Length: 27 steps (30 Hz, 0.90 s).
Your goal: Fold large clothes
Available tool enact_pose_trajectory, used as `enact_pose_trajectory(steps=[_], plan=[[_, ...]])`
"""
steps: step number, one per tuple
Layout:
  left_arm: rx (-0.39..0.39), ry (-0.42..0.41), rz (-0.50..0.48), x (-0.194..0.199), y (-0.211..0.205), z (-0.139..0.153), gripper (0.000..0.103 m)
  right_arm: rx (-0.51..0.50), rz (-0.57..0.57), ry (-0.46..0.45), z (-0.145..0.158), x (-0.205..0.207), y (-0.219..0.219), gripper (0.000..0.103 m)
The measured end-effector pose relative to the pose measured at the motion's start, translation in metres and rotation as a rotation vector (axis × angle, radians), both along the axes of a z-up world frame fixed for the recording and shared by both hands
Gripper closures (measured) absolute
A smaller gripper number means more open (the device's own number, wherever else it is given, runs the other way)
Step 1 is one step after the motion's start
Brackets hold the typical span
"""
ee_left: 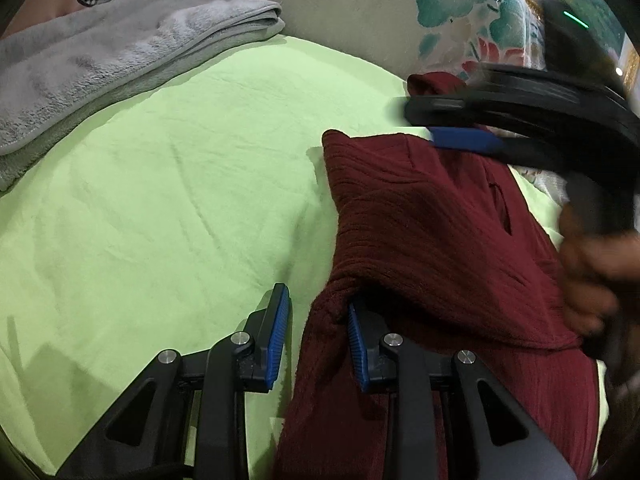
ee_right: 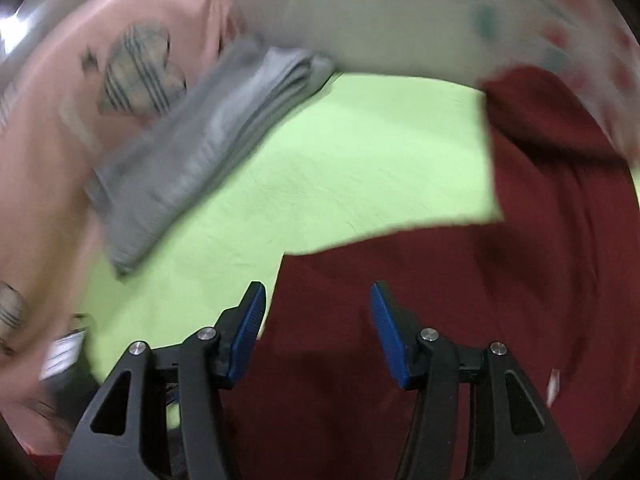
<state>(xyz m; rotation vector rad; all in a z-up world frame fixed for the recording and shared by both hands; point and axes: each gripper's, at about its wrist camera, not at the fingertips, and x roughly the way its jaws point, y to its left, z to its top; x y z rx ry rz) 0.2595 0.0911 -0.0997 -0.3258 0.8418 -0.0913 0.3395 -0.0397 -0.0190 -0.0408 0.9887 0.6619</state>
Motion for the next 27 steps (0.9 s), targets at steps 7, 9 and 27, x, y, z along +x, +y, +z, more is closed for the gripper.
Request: enact_pose_trajectory(steps=[7, 9, 27], plan=[[-0.048, -0.024, -0.002, -0.003, 0.005, -0.002, 0.075, -0.171, 0.086, 0.033, -0.038, 0.016, 0.039, 0.098], [-0.050, -0.036, -0.001, -0.006, 0.006, -0.002, 0.077, -0.096, 0.035, 0.034, -0.032, 0.019, 0.029, 0.097], [-0.122, -0.030, -0.036, -0.031, 0.014, 0.033, 0.087, 0.251, -0.385, -0.005, 0.004, -0.055, -0.150, 0.075]])
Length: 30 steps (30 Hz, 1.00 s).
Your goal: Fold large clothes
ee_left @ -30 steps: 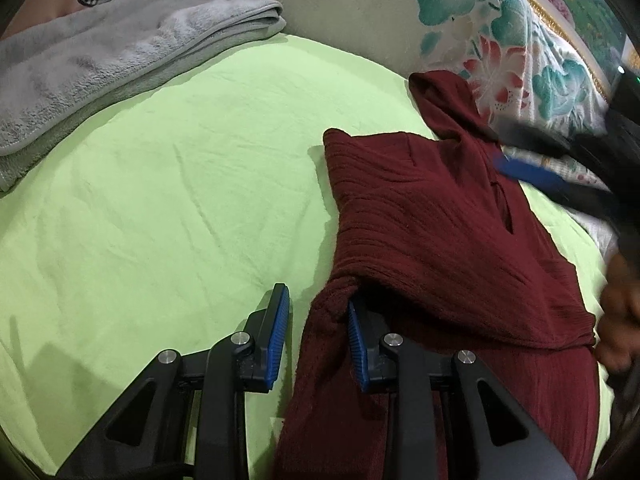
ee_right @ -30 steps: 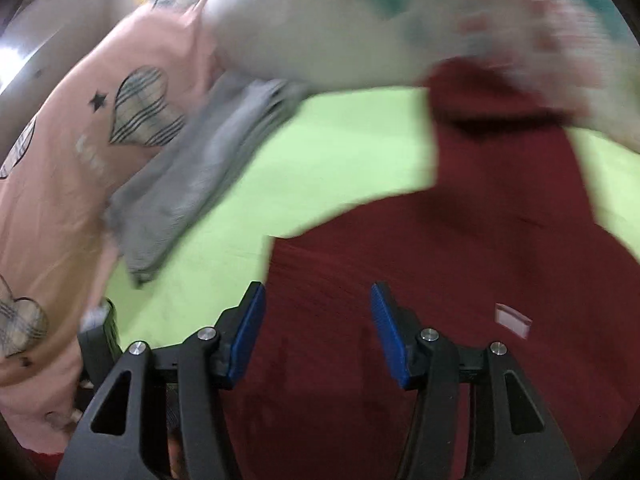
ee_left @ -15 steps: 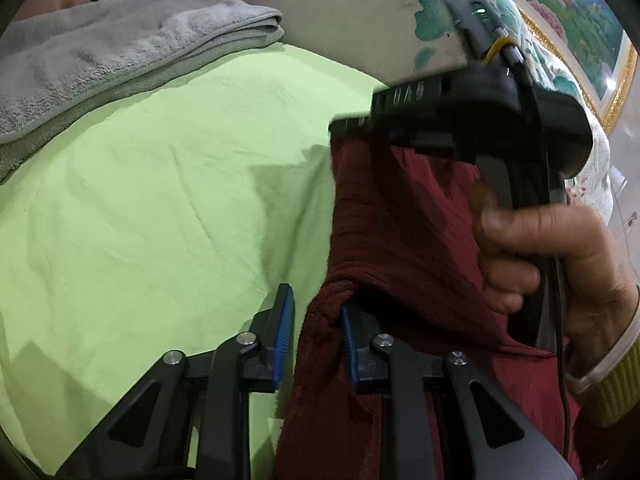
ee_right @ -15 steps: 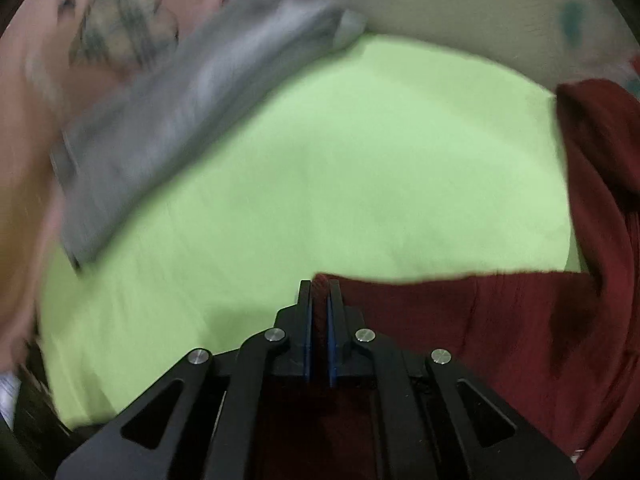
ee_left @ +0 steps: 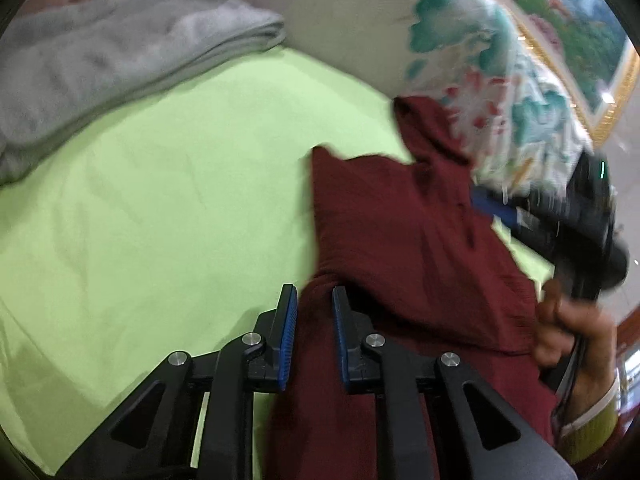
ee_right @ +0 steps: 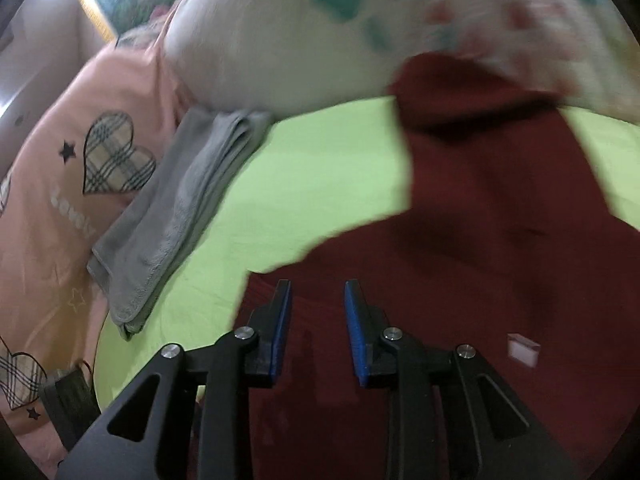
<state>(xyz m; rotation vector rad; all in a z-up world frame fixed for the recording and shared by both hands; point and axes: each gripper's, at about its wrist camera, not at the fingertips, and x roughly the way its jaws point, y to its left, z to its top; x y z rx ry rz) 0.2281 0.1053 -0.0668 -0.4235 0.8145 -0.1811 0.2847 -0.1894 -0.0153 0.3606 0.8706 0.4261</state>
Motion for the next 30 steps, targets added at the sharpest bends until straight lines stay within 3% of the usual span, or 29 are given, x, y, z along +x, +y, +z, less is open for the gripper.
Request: enact_pose_trajectory(steps=[2, 5, 7, 10, 16, 22, 26, 30], plan=[[-0.013, -0.029, -0.052, 0.002, -0.014, 0.014, 0.087, 0.009, -0.066, 0.034, -0.007, -0.016, -0.031, 0.075], [0.032, -0.042, -0.102, 0.017, -0.038, 0.023, 0.087, 0.004, -0.161, 0.077, -0.022, -0.038, -0.077, 0.075], [0.090, -0.009, -0.133, 0.029, -0.055, 0.016, 0.086, -0.010, -0.206, 0.113, -0.034, -0.045, -0.099, 0.075], [0.191, 0.120, -0.136, 0.049, -0.062, -0.014, 0.086, -0.062, -0.290, 0.191, -0.053, -0.050, -0.133, 0.075], [0.143, 0.108, -0.118, 0.049, -0.054, 0.001, 0.086, -0.013, -0.306, 0.134, -0.036, -0.046, -0.155, 0.075], [0.082, 0.067, -0.127, 0.069, -0.061, 0.034, 0.073, 0.124, -0.219, 0.072, -0.006, 0.004, -0.138, 0.074], [0.035, 0.072, -0.141, 0.101, -0.066, 0.049, 0.072, 0.224, -0.232, 0.050, 0.006, 0.045, -0.136, 0.059], [0.007, 0.049, -0.153, 0.141, -0.076, 0.065, 0.069, 0.327, -0.237, 0.064, 0.003, 0.097, -0.131, 0.059]])
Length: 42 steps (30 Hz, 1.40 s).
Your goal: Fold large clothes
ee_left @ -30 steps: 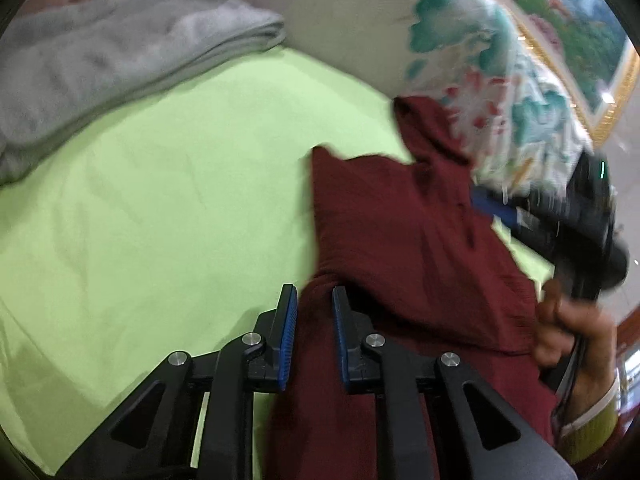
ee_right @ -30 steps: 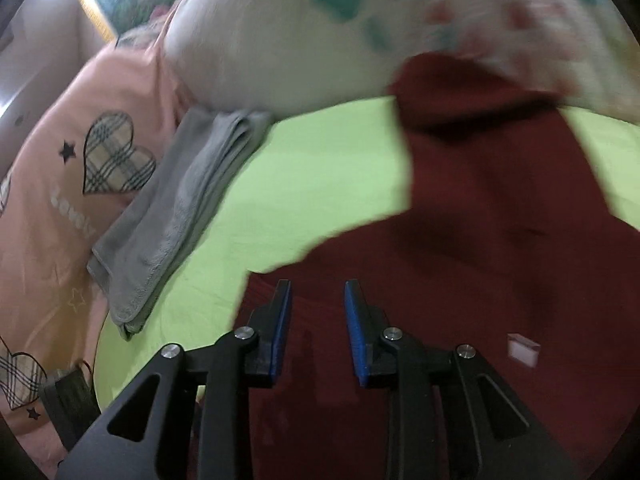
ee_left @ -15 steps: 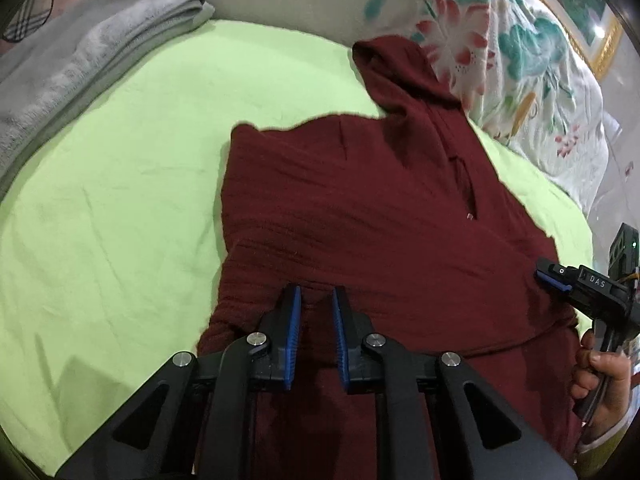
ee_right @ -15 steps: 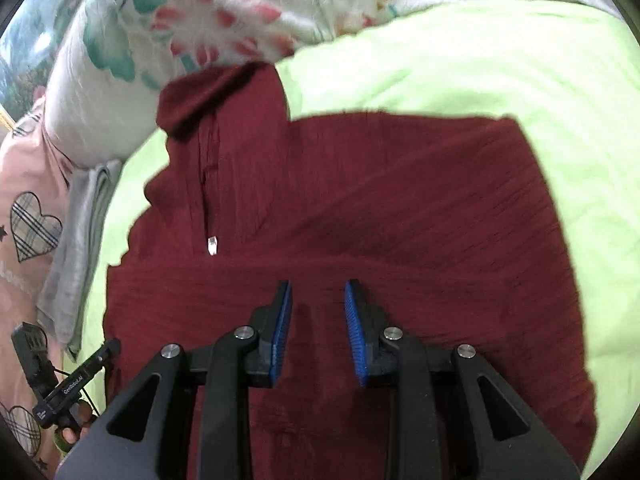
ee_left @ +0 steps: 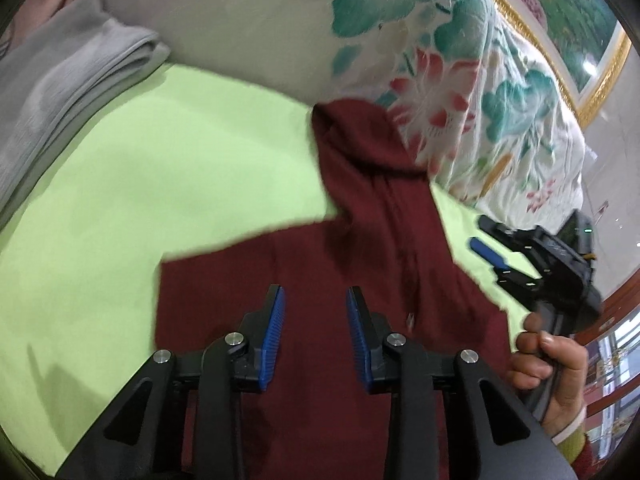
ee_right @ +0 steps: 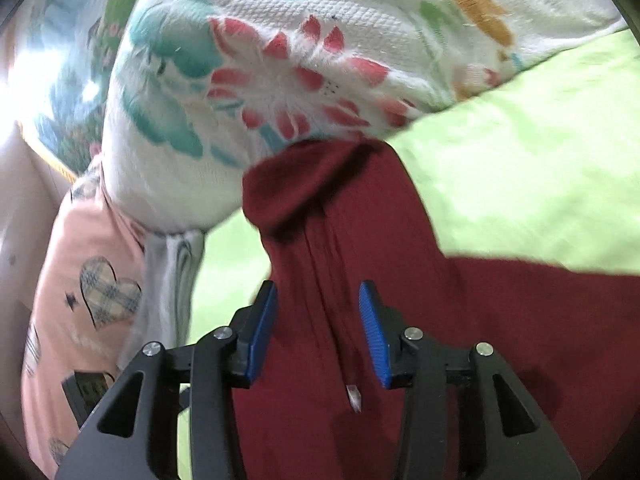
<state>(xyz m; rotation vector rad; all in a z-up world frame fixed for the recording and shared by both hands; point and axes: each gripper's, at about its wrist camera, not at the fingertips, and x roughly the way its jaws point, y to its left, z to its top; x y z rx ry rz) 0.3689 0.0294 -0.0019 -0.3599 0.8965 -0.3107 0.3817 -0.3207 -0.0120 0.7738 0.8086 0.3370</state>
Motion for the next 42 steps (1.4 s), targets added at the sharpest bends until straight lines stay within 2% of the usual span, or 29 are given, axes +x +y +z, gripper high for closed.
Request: enact_pose_trajectory(steps=[5, 8, 13, 14, 15, 16, 17, 18, 22, 26, 29, 32, 36, 42], plan=[[-0.053, -0.019, -0.021, 0.064, -0.013, 0.015, 0.064, 0.084, 0.005, 0.018, -0.013, 0.058, 0.008, 0.057], [-0.079, -0.014, -0.031, 0.100, -0.018, 0.014, 0.064, 0.124, -0.005, 0.043, -0.025, 0.086, 0.013, 0.044], [-0.111, 0.005, -0.040, 0.141, -0.026, 0.005, 0.060, 0.237, -0.073, 0.080, -0.056, 0.122, 0.010, 0.043], [-0.117, 0.009, -0.042, 0.144, -0.028, 0.003, 0.059, 0.261, -0.073, 0.075, -0.059, 0.128, 0.010, 0.052], [-0.124, 0.015, -0.045, 0.148, -0.030, 0.000, 0.059, 0.259, -0.061, 0.077, -0.060, 0.131, 0.012, 0.086], [-0.128, 0.018, -0.048, 0.149, -0.032, -0.002, 0.059, 0.239, -0.039, 0.086, -0.058, 0.134, 0.015, 0.100], [-0.131, 0.022, -0.057, 0.151, -0.035, -0.004, 0.059, 0.213, -0.020, 0.086, -0.054, 0.132, 0.017, 0.099], [-0.136, 0.024, -0.067, 0.151, -0.037, -0.006, 0.059, 0.180, 0.001, 0.056, -0.044, 0.122, 0.020, 0.099], [-0.175, 0.024, -0.097, 0.139, -0.040, -0.012, 0.047, 0.099, 0.092, -0.033, -0.008, 0.071, 0.020, 0.099], [-0.212, 0.044, -0.139, 0.120, -0.044, -0.019, 0.043, 0.046, 0.158, -0.061, 0.010, 0.009, 0.006, 0.099], [-0.226, 0.061, -0.173, 0.101, -0.048, -0.026, 0.038, 0.051, 0.163, -0.025, 0.003, -0.036, -0.014, 0.099], [-0.252, 0.097, -0.199, 0.085, -0.056, -0.038, 0.035, 0.073, 0.156, 0.020, -0.015, -0.063, -0.026, 0.099], [-0.267, 0.159, -0.189, 0.079, -0.063, -0.058, 0.035, 0.120, 0.135, 0.069, -0.043, -0.083, -0.041, 0.099], [-0.319, 0.154, -0.201, 0.078, -0.065, -0.056, 0.035, 0.160, 0.146, 0.091, -0.059, -0.105, -0.037, 0.099]])
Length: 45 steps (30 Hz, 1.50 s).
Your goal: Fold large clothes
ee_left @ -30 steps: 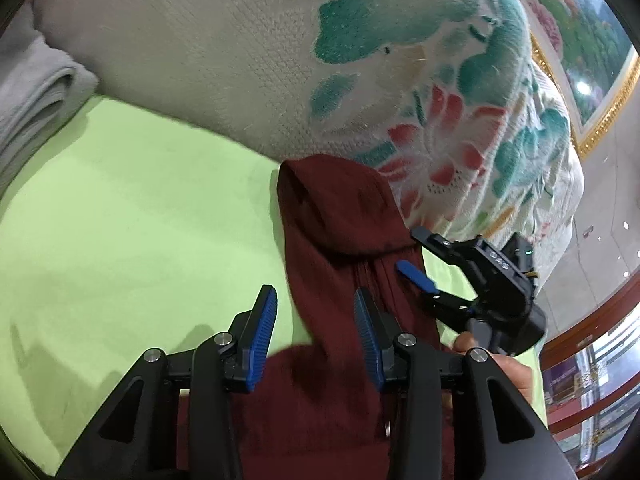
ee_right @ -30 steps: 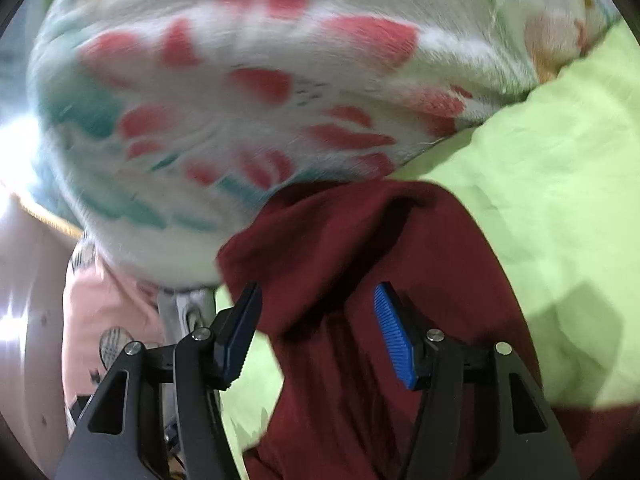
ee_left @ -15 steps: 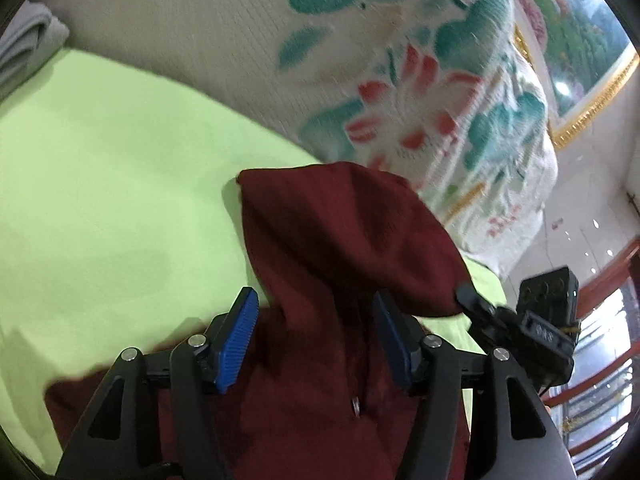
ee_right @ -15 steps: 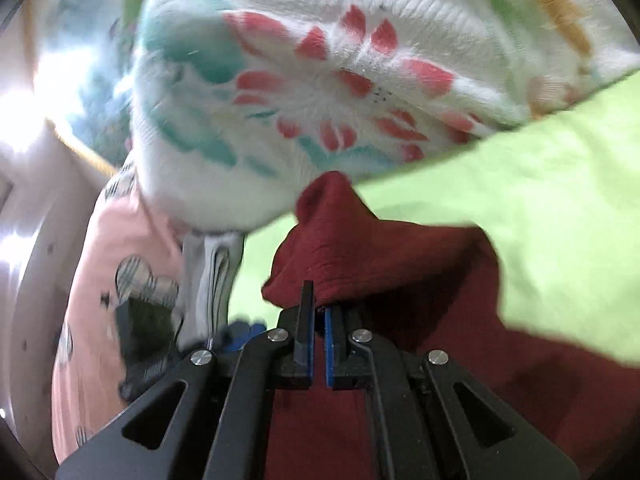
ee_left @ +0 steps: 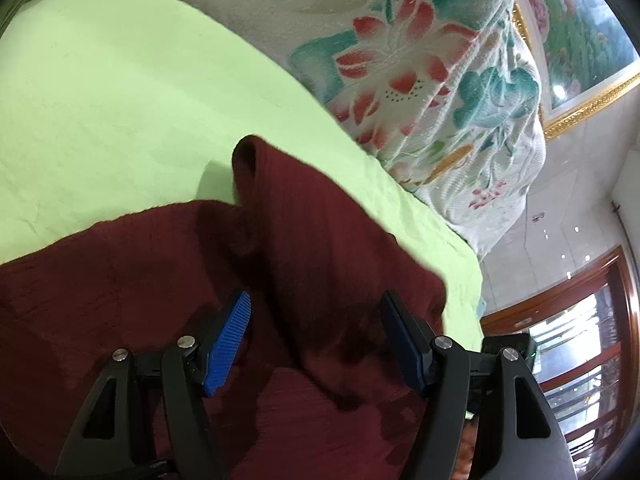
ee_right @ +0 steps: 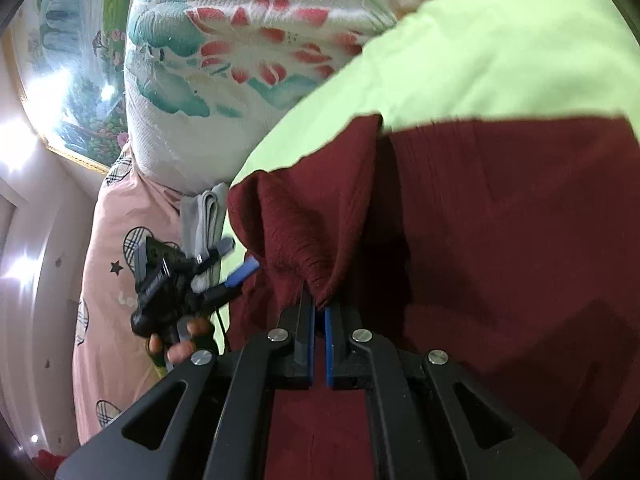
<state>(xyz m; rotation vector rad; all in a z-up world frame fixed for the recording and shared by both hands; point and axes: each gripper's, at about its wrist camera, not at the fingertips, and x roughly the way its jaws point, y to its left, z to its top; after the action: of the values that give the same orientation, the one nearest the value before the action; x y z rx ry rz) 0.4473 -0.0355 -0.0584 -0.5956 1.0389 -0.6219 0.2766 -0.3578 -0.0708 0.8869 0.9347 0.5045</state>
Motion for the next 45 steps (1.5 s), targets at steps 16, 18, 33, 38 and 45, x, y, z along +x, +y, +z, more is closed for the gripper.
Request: enact_pose_trajectory(steps=[16, 18, 33, 38, 45], plan=[[-0.021, -0.206, -0.025, -0.120, 0.021, 0.059, 0.102, 0.080, -0.042, -0.129, 0.051, -0.073, -0.017, 0.099], [-0.030, -0.180, -0.014, -0.143, 0.028, 0.049, 0.102, 0.053, -0.050, -0.110, 0.041, -0.094, -0.016, 0.099], [0.073, -0.066, 0.032, -0.181, 0.038, -0.027, 0.103, -0.169, -0.053, 0.020, -0.010, -0.129, 0.014, 0.097], [0.063, -0.032, -0.022, -0.185, 0.040, -0.021, 0.098, -0.167, -0.060, 0.045, -0.010, -0.128, 0.007, 0.069], [0.096, -0.071, -0.071, -0.186, 0.023, -0.005, 0.046, -0.155, -0.122, -0.011, 0.006, -0.125, -0.014, 0.062]])
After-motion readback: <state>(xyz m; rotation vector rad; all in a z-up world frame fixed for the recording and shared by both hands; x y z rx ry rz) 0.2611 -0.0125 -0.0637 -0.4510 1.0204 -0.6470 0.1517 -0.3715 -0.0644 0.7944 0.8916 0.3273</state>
